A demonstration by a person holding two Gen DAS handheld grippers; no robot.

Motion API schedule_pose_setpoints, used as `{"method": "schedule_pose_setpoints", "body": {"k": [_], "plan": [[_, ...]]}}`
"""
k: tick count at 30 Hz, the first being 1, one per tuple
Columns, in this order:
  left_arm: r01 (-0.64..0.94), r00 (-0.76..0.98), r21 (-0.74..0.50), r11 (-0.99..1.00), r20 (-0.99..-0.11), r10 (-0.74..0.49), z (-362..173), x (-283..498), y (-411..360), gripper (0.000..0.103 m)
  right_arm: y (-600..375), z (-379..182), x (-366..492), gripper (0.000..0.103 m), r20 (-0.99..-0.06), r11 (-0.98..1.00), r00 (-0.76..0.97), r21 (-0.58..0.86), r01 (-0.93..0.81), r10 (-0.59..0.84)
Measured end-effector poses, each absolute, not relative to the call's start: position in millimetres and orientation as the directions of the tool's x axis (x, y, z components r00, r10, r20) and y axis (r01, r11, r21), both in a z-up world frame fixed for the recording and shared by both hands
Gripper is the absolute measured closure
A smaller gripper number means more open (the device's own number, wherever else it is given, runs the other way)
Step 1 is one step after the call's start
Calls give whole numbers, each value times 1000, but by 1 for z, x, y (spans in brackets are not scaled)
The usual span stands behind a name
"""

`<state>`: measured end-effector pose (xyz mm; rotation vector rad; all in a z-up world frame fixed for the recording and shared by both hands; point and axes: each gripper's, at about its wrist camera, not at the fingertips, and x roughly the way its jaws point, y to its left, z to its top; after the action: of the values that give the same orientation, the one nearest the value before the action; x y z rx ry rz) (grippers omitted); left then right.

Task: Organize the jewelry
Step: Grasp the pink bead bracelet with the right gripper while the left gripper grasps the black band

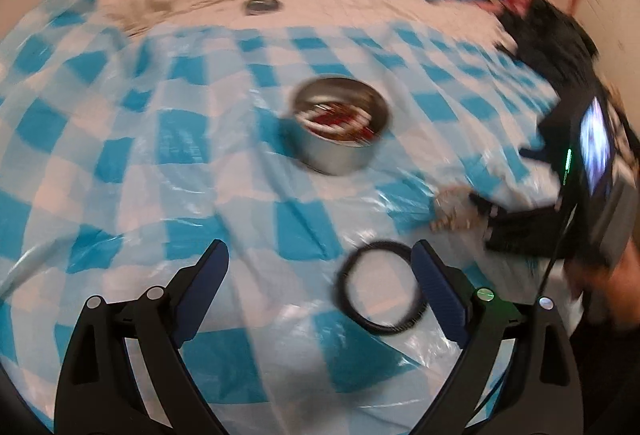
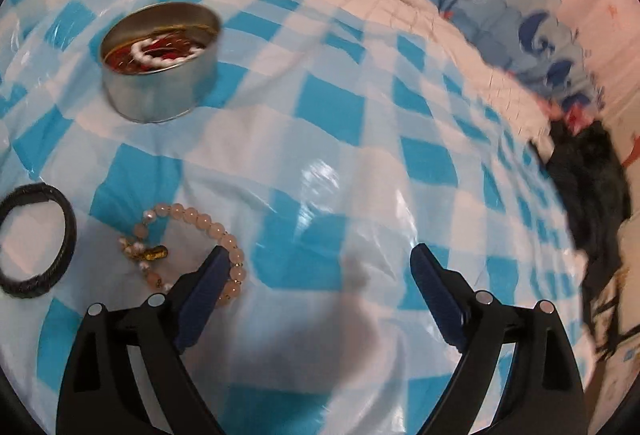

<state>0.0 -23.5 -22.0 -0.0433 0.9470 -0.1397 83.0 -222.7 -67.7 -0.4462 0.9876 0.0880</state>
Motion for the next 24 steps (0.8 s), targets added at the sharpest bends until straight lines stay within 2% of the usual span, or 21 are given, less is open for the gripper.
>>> {"method": "schedule_pose_setpoints", "body": {"k": [3,8,11,15,18,24], "plan": [[193,554,-55,980,-818,-155,-30,-2,-46,14,-249,-56,83,16,-852,961,523,-132,-243,15],[243,540,-6,970,-830,-141,-39,-2,-64,14,-249,-45,80,14,-824,966,548,-6,-259,142],[249,524,-5,969,-840,-139,-47,0,-67,14,-231,-49,76,9,-817,950,561,-60,-306,130],[262,508,4,965,-851,-134,-57,3,-70,14,-206,-64,76,9,-822,923,561,-132,-362,102],[265,499,6,964,-857,-132,-62,6,-71,12,-195,-79,76,8,-825,893,565,-233,-385,28],[276,474,17,961,-872,-121,-77,10,-75,9,-199,-88,80,9,-852,893,522,-204,-402,40]]}}
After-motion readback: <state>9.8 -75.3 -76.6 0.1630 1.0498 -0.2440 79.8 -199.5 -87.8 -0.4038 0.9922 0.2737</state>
